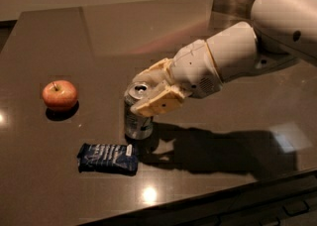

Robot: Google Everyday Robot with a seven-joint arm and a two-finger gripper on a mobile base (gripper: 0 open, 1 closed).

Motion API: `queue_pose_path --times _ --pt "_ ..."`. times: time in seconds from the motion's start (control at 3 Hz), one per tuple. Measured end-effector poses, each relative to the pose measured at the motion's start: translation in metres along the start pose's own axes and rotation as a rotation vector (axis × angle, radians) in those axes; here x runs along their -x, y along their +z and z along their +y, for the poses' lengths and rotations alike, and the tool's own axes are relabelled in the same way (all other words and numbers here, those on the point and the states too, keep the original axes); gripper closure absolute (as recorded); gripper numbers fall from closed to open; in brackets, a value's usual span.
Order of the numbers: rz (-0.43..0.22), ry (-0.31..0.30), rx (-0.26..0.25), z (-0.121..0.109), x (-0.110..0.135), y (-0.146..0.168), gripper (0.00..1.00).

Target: Move 7up can near rxbar blueberry

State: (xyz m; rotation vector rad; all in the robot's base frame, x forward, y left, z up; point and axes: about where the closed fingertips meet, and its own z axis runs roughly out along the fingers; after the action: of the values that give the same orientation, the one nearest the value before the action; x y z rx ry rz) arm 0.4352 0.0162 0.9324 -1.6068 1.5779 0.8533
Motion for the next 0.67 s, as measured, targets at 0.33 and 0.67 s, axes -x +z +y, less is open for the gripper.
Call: queue_pose_path --times 0.33,0.67 --pt "-0.005 -0.050 0.008 0.0065 0.0011 0.0105 0.51" --pt "-0.008 -0.072 0.016 0.0088 0.0025 0.0169 0.29"
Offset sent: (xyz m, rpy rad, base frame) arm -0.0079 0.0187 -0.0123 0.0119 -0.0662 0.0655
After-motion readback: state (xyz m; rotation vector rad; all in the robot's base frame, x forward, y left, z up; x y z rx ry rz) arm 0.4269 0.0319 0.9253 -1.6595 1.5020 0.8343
